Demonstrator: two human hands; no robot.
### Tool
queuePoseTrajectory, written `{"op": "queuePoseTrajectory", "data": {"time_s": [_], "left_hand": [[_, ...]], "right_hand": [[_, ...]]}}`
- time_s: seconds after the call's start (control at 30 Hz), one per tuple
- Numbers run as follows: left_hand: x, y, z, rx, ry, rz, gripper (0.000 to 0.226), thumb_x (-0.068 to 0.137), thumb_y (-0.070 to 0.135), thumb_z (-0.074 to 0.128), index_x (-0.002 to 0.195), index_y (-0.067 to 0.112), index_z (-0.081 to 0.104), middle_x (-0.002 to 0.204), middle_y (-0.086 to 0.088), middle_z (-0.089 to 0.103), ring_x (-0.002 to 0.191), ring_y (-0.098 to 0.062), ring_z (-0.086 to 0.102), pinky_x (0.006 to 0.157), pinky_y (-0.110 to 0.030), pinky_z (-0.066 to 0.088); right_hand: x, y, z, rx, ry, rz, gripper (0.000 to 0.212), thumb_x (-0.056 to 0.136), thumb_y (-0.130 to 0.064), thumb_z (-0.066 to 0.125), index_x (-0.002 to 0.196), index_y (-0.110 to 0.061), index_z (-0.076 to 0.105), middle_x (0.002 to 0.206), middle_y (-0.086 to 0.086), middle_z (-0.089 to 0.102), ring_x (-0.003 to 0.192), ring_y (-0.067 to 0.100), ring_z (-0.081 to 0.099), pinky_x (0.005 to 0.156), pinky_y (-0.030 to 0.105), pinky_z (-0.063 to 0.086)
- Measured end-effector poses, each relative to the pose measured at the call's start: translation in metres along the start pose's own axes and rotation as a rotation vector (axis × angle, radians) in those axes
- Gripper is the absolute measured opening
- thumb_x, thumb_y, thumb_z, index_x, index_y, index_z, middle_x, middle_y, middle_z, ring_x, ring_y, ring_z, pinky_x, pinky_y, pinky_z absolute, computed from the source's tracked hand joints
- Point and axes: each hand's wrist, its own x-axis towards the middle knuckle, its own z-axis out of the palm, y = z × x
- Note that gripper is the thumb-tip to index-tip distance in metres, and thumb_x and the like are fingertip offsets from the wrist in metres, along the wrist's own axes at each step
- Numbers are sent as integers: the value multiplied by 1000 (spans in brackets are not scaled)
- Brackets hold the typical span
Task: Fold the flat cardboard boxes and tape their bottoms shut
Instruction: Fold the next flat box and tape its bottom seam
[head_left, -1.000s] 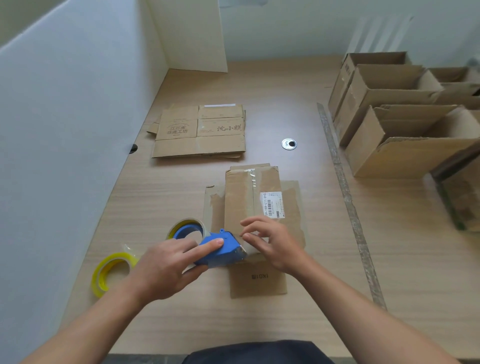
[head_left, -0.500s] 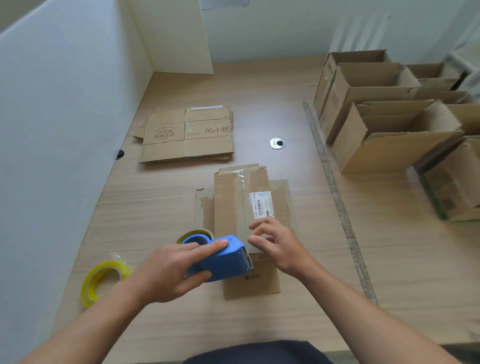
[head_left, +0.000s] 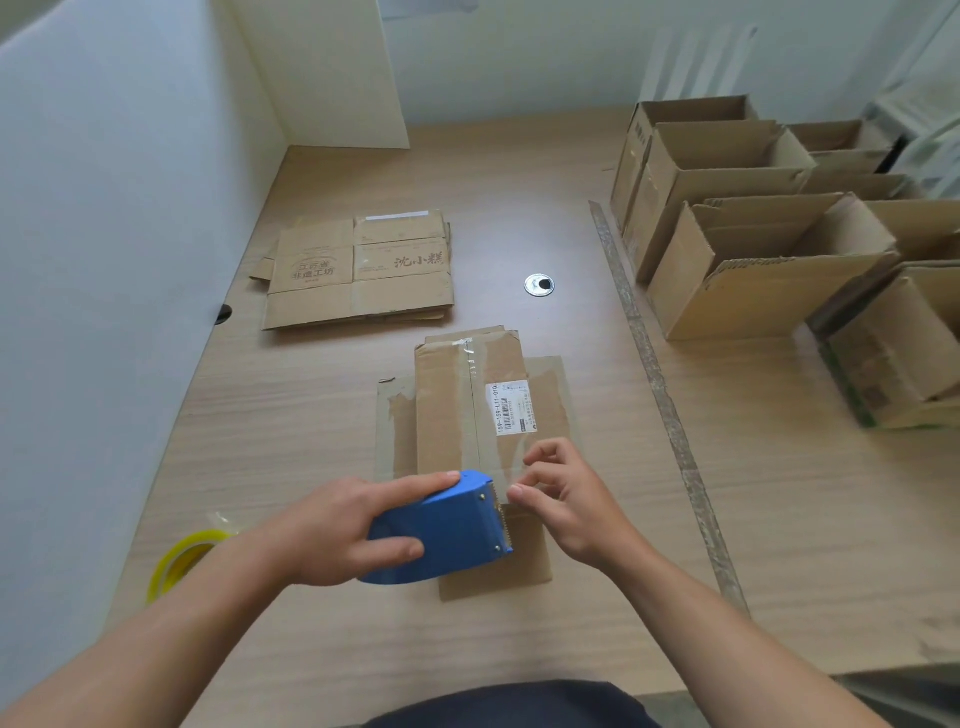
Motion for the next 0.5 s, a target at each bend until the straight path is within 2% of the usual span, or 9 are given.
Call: {"op": "queuePoseTrajectory", "data": {"time_s": [0.1,0.13,0.2,0.3,0.37,0.5], "left_hand": [[-17,-12,-7,83,-25,-85,64,83,58,51,131,81,14,110,15,65,90,-4,59,81,-22,47],[-25,-16,-11,71,-16,-119,64,81,60,51,130,82,16,112,16,65,91,-3,59,83,-25,48],[-31,-20,-20,-10,-8,-155,64,76,64,51,130,80,21,117,25,62,97,2,59,86,-26,50],[-18,-15,-30,-23,-88,-193,59,76,60,55,124,82,28,116,38,53,101,14,51,81,-13,44],[-9,-14,-33,-14,-145,-238,56,81,51,59,121,79,33,115,37,51,99,16,49,78,-11,40],[-1,-19,-34,-92,-197,-338,59,71,52,60,124,72,41,122,26,58,104,4,56,90,-23,46]], "right_hand": [[-5,17,-30,20,176,79,22,91,-16,69,70,-14,64,105,0,54,98,1,54,84,9,39],[-8,22,-43,14,181,108,22,91,-18,69,71,-14,64,104,-1,55,99,0,55,86,12,37],[-12,34,-57,29,109,170,21,92,-20,69,72,-15,64,104,0,56,97,3,56,90,25,41],[-7,40,-49,80,125,230,20,93,-19,67,77,-8,66,104,5,56,97,19,59,97,47,47],[-4,40,-39,76,136,249,20,93,-21,67,78,-7,67,102,5,56,96,21,59,99,51,48],[-5,47,-31,38,127,294,24,92,-24,68,73,-11,64,95,1,53,88,17,58,96,51,49]]}}
